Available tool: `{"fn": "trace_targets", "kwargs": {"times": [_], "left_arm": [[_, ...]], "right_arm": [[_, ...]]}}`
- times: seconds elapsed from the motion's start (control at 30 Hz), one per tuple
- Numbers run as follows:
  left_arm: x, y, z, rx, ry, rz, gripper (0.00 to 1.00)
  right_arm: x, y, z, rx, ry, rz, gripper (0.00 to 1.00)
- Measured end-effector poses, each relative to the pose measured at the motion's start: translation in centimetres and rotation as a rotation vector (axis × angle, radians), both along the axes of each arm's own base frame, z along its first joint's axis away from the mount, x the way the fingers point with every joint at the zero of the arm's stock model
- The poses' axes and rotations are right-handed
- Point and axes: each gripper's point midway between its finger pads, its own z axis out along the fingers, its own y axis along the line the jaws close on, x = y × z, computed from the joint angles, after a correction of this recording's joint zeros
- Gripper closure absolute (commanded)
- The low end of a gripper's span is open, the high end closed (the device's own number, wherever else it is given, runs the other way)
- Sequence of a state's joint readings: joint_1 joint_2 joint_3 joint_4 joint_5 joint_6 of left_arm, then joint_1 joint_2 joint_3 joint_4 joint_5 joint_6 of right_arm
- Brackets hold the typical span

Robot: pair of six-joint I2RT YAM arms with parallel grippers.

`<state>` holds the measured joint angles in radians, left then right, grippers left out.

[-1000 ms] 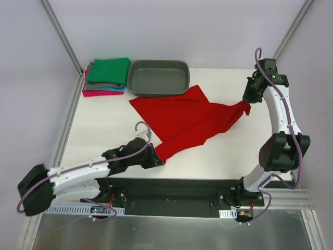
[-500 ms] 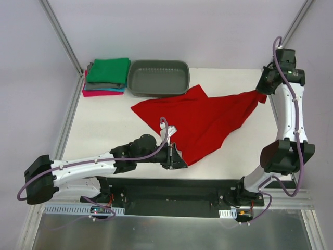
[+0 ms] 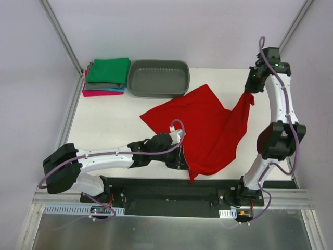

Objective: Fold and stack the t-shirts
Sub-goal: Flatten out the tshirt

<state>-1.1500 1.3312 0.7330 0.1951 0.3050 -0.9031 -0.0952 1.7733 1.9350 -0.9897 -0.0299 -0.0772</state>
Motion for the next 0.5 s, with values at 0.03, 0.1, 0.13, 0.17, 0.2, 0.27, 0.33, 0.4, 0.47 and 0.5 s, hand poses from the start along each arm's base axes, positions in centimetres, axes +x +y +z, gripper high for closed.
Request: {"fn": "trace_targets", "kwargs": {"times": [0.03,0.1,0.13,0.17,0.2,0.27,0.33,0.4,0.47,0.5], "left_arm": [[1.0,0.4,-1.0,0.033,0.017,0.036,1.0],[3.4,1.3,-2.3,0.079,0.036,0.12,0.55],[4.8,1.9,-2.6,0.093,0.041,0.164,0.21],[6.0,2.6,-2.9,0.106,0.037,0.199,0.01],[6.9,3.1,-3.1,0.113,0.031,0.22,0.01],[8.7,4.2,-3.3,0.139,0.023,0.267,0.01],[9.8,5.1,-3.4,0.178,-0.004,0.292,0.01],[11.0,6.0,-2.8,0.2,-0.048,0.314,0.01],[12.5,6.9,-1.8,0.208,-0.1,0.345,0.01],[13.6,7.4,-1.3,0.214,-0.129,0.367,0.01]], "right_arm": [[0.7,0.5,-1.4,0.002,0.029,0.014,0.81],[2.0,1.6,-4.3,0.002,0.083,0.041,0.55],[2.6,2.1,-5.8,0.002,0.111,0.055,0.42],[2.9,2.5,-7.1,-0.004,0.139,0.064,0.33],[3.2,2.7,-8.2,-0.013,0.163,0.069,0.23],[3.6,2.9,-10.3,-0.05,0.212,0.082,0.07],[3.4,2.3,-11.3,-0.105,0.246,0.082,0.01],[2.9,1.4,-11.3,-0.15,0.251,0.059,0.04],[1.2,0.8,-11.0,-0.189,0.242,0.037,0.04],[-0.1,0.7,-10.7,-0.198,0.246,0.031,0.04]]}}
